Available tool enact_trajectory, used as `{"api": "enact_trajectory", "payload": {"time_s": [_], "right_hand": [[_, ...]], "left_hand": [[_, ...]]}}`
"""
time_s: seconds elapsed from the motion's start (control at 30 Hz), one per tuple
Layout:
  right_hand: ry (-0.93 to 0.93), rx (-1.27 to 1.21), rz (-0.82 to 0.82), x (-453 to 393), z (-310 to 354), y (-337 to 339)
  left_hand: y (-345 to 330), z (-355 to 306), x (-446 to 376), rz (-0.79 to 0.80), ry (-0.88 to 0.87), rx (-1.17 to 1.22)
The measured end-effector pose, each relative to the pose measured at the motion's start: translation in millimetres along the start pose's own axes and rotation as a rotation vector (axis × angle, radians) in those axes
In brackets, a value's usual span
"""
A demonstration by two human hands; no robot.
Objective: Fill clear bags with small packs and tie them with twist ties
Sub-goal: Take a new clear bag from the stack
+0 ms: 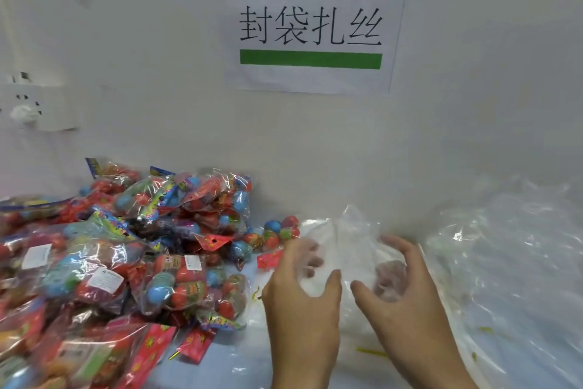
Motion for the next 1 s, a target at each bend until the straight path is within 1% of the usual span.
{"api": "enact_trajectory", "payload": {"time_s": [0.03,0.07,0.1,0.17,0.2,0.23,0.27,0.3,0.33,0.37,0.4,0.47,0.5,0.53,0.57,0.6,0.63,0.67,0.7,0.73,0.77,0.8,0.9,1.0], "right_hand": [[0.016,0.061,-0.039,0.1,0.5,0.8],[0.025,0.107,-0.1,-0.5,0.5,3.6],[0.018,0.141,-0.18,-2.3,-0.8,8.6],[-0.033,0.16,-0.39,-6.2,-5.9,24.7],[-0.059,0.137,-0.493,-7.0,-7.5,33.8],[-0.08,0.094,-0.573,-6.9,-7.9,41.8],[-0.095,0.048,-0.626,-6.8,-8.0,48.0],[-0.102,0.02,-0.643,-7.7,-8.2,51.8],[-0.104,0.026,-0.628,-9.3,-8.4,53.3],[-0.098,0.056,-0.589,-11.2,-8.3,52.5],[-0.076,0.088,-0.526,-13.2,-7.1,49.4],[0.016,0.122,-0.321,-14.1,-2.2,35.2],[0.067,0.139,-0.204,-11.3,1.7,24.7],[0.109,0.169,-0.102,-6.4,5.2,14.1],[0.146,0.211,-0.033,-1.6,6.5,5.2],[0.175,0.264,-0.012,2.2,6.0,-0.5],[0.19,0.312,-0.049,3.5,5.4,-1.5],[0.191,0.342,-0.14,3.2,5.3,3.6],[0.179,0.339,-0.258,1.8,5.5,12.6],[0.161,0.312,-0.368,1.3,5.8,21.6],[0.139,0.285,-0.442,0.8,5.3,28.4],[0.132,0.268,-0.473,0.5,5.4,31.9],[0.162,0.276,-0.436,-0.8,7.4,30.7],[0.187,0.253,-0.296,-6.0,4.0,24.8]], "left_hand": [[-2.0,1.3,2.5,0.019,0.009,-0.067],[-1.9,3.6,4.1,0.004,0.017,-0.121],[0.8,4.9,4.1,-0.049,0.003,-0.149],[12.5,0.5,0.3,-0.196,-0.081,-0.167],[17.8,-1.1,-2.3,-0.254,-0.123,-0.174],[20.4,-1.0,-3.4,-0.278,-0.13,-0.181],[18.9,-0.6,-2.6,-0.256,-0.12,-0.178],[13.9,-1.0,-0.6,-0.191,-0.11,-0.172],[7.9,-2.5,3.6,-0.106,-0.111,-0.183],[3.3,-7.7,8.7,-0.042,-0.157,-0.217],[-0.1,-12.2,12.5,-0.007,-0.238,-0.274],[-5.8,-24.4,17.0,0.012,-0.447,-0.373],[-8.4,-28.0,18.8,0.036,-0.498,-0.393],[-8.7,-28.3,19.5,0.033,-0.512,-0.433],[-7.6,-27.1,19.0,0.035,-0.473,-0.464],[-4.8,-24.0,17.2,0.016,-0.394,-0.473],[-1.1,-17.4,14.8,0.003,-0.291,-0.458],[4.0,-12.8,11.5,-0.039,-0.202,-0.447],[11.2,-12.3,7.9,-0.113,-0.158,-0.428],[18.5,-13.8,4.8,-0.193,-0.141,-0.397],[24.2,-16.7,3.2,-0.263,-0.151,-0.371],[25.8,-20.0,2.7,-0.287,-0.167,-0.372],[17.9,-26.2,7.7,-0.231,-0.299,-0.484],[7.7,-34.3,9.6,-0.115,-0.467,-0.666]]}}
Point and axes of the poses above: each hand's wrist, its own x-axis away from the middle knuckle, its own y-axis out of the back of the hand, z = x × y, the point moved 6 cm from there along -x, towards the middle knuckle, and after that the axes turned 13 degrees about -z, right-handed, at the moved point
